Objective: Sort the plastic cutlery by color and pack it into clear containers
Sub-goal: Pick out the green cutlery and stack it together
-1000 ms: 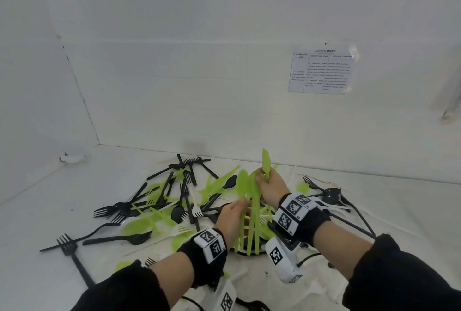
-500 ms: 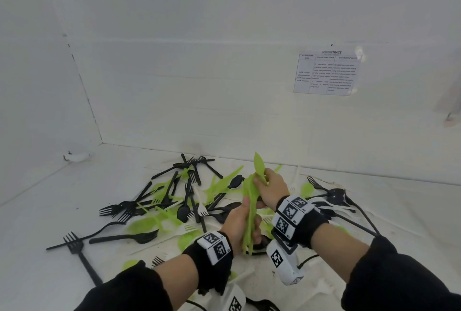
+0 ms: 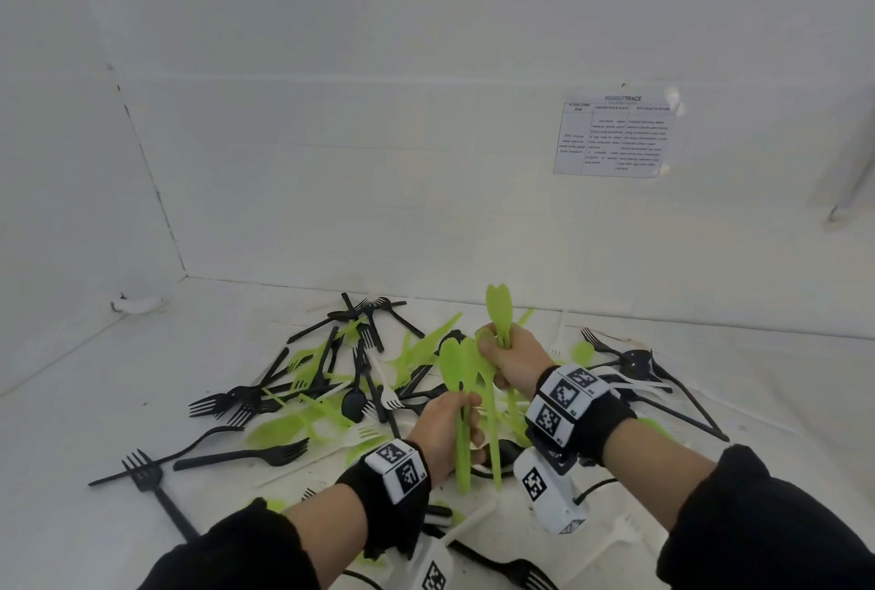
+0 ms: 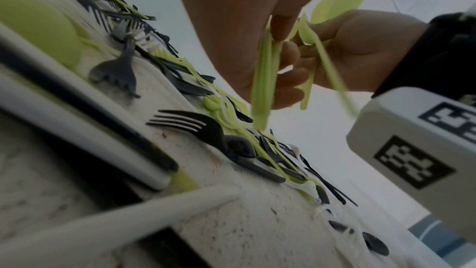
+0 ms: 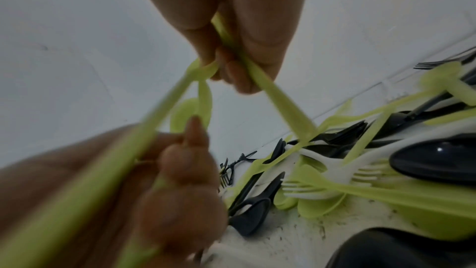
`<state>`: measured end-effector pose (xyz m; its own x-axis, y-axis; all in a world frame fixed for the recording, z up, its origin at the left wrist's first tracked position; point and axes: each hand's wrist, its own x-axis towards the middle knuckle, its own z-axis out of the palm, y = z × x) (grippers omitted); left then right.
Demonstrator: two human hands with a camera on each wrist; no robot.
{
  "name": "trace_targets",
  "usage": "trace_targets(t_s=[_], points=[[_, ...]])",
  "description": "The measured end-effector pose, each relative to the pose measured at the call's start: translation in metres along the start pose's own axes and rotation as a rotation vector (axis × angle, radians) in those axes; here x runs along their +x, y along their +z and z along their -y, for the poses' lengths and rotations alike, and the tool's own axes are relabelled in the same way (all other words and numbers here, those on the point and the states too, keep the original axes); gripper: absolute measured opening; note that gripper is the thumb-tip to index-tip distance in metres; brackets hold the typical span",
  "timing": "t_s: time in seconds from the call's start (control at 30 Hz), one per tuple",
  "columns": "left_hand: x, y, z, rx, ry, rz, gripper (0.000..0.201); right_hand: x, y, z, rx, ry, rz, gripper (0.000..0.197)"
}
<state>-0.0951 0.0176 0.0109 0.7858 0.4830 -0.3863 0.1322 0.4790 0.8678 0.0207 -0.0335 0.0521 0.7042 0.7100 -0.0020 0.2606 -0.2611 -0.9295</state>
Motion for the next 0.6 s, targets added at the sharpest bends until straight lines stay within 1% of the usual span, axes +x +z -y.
trace_targets(t_s=[0.03,0.13,0.23,0.3,0.33,0.4,0.43,0.5,0.53,0.6], points=[[-0.002,-0.001,-0.001,0.004,-0.012,0.007,0.022,-0.001,0.0,0.0,0.012,-0.002,0.024,0.003],[-0.004,-0.006,0.001,0.084,-0.01,0.015,0.023,-0.005,0.005,0.0,-0.001,0.002,-0.033,0.003],[-0.004,-0.009,0.006,0.187,0.074,0.016,0.03,-0.009,0.013,0.0,0.109,0.058,-0.074,0.004],[-0.004,-0.013,0.008,0.203,0.142,-0.015,0.031,-0.012,0.019,-0.001,0.127,0.055,-0.118,0.004],[-0.005,-0.014,0.008,0.185,0.156,-0.024,0.03,-0.015,0.022,0.0,0.107,0.037,-0.137,0.004],[-0.008,-0.016,0.008,0.108,0.155,0.014,0.026,-0.018,0.028,0.002,-0.005,-0.019,-0.157,0.004],[-0.011,-0.016,0.008,0.063,0.148,0.048,0.024,-0.02,0.03,0.002,-0.073,-0.041,-0.161,0.007],[-0.016,-0.016,0.007,0.011,0.137,0.094,0.023,-0.021,0.033,0.003,-0.167,-0.035,-0.173,0.014],[-0.019,-0.016,0.006,-0.004,0.129,0.108,0.023,-0.022,0.034,0.003,-0.167,-0.015,-0.169,0.013],[-0.022,-0.018,0.005,-0.051,0.079,0.139,0.027,-0.023,0.037,0.004,-0.096,0.02,-0.166,0.011]])
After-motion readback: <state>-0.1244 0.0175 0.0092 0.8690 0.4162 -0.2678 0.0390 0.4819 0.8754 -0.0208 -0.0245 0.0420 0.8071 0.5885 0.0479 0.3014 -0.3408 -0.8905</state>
